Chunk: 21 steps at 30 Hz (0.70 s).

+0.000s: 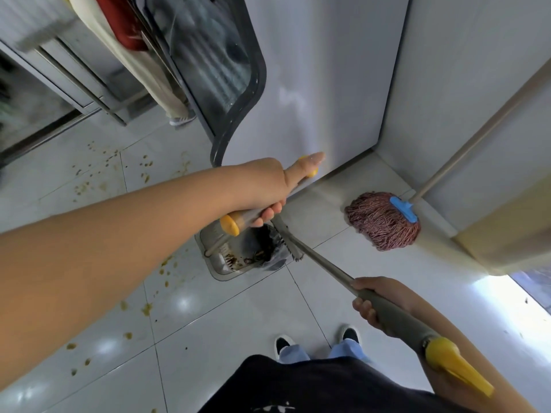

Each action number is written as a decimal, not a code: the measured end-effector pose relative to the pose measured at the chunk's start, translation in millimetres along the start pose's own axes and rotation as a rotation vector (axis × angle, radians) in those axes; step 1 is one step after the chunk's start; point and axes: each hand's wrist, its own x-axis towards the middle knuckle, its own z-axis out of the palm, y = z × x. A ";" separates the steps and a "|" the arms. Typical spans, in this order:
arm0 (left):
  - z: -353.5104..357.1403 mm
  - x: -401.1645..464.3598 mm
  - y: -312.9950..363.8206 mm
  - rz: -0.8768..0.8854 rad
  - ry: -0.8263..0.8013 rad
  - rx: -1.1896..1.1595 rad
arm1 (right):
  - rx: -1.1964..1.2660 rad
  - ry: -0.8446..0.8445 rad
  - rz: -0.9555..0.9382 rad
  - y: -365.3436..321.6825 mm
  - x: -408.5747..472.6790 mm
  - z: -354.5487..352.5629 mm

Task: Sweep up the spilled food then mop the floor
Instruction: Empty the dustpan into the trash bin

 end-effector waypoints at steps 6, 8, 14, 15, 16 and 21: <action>46.9 -5.5 2.5 0.030 -0.080 0.039 | -0.005 0.001 0.000 -1.9 0.6 -6.3; 73.2 -3.8 2.9 0.041 -0.124 0.087 | 0.015 -0.004 0.000 -0.1 -1.2 -6.0; 46.6 -0.2 10.2 0.004 -0.069 -0.049 | 0.015 -0.019 -0.016 7.2 -2.8 -11.8; 39.9 -0.3 11.8 0.005 -0.056 -0.063 | 0.015 -0.017 -0.016 8.2 -2.1 -11.1; 37.8 -1.5 12.3 0.008 -0.052 -0.060 | 0.017 -0.015 -0.013 8.7 -1.5 -10.5; 52.1 -11.1 8.2 -0.018 -0.071 -0.069 | -0.020 -0.022 0.015 11.1 -2.3 -7.0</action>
